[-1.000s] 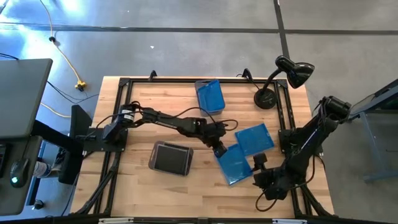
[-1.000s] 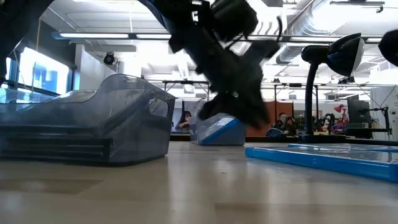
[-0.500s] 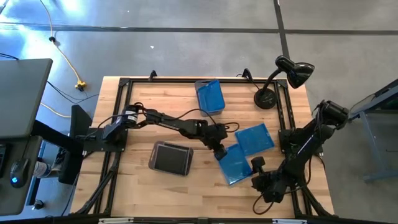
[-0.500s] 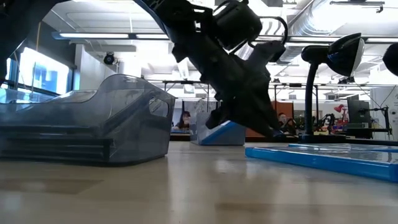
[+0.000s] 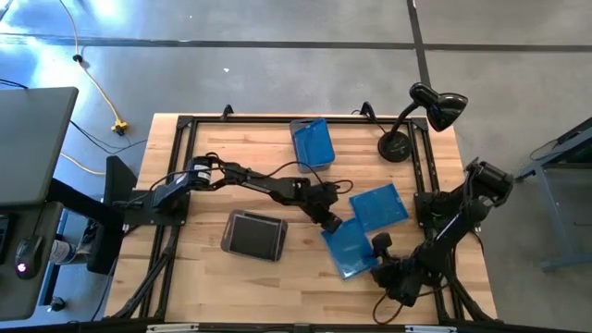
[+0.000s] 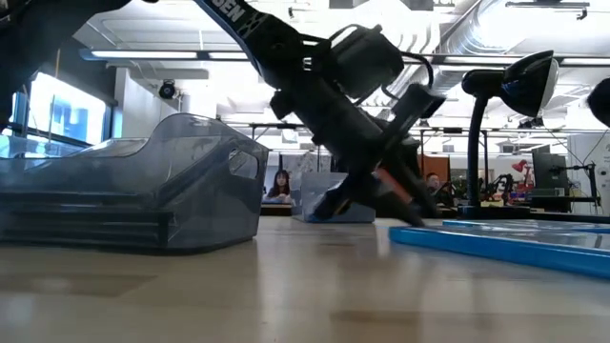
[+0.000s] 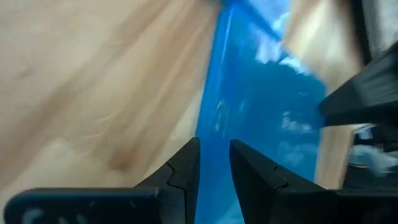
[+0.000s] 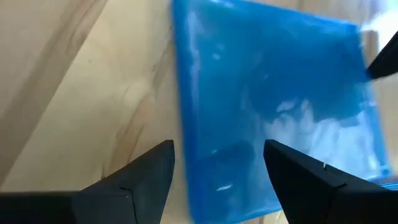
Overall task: Pick & place jewel cases by type
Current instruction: Put the top left blue CD case into the top black bin
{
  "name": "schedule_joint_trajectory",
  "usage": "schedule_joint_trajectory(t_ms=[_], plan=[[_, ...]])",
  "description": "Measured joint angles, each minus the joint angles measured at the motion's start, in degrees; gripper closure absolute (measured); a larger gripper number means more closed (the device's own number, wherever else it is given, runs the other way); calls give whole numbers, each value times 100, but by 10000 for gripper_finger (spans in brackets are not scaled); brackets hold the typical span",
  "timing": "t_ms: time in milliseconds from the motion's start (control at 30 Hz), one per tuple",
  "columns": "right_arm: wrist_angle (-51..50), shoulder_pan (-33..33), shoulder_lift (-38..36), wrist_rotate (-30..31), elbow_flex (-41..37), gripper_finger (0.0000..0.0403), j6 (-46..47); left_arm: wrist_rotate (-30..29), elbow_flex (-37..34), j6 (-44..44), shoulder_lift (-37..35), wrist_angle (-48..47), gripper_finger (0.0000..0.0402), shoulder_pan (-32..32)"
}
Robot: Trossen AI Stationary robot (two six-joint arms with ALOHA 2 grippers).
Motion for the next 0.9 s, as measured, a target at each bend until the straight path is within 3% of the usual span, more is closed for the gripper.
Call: schedule_joint_trajectory(t_ms=[167,333,600,733,900], plan=[[-35,4,161,489,5,156,35,494,-7,-395,136,120,316,-17],[-91,-13,104,451,-3,156,43,696,56,-446,202,406,316,-49],[-126,-13,100,372,-3,156,70,852,710,-465,206,539,316,-55],[-159,3,100,404,-6,156,208,941,1125,-307,190,191,316,-55],[-184,75,106,539,-16,156,226,950,1675,143,187,-902,316,-82]])
